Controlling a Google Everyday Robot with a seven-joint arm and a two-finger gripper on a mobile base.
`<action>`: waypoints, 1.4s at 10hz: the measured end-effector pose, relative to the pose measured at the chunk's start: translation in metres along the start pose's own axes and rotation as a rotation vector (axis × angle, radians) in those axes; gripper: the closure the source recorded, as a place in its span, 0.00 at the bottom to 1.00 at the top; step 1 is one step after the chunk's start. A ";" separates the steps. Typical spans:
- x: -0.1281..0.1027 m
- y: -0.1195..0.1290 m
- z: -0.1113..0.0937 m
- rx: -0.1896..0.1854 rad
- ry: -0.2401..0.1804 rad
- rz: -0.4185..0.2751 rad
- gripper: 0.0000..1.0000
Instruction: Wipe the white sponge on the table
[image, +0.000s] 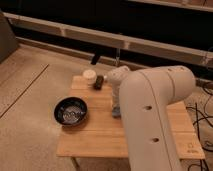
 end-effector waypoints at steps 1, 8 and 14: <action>-0.017 -0.001 -0.002 0.016 -0.010 -0.013 0.81; -0.104 0.099 -0.031 0.000 -0.138 -0.239 0.81; -0.092 0.199 -0.039 -0.095 -0.176 -0.383 0.81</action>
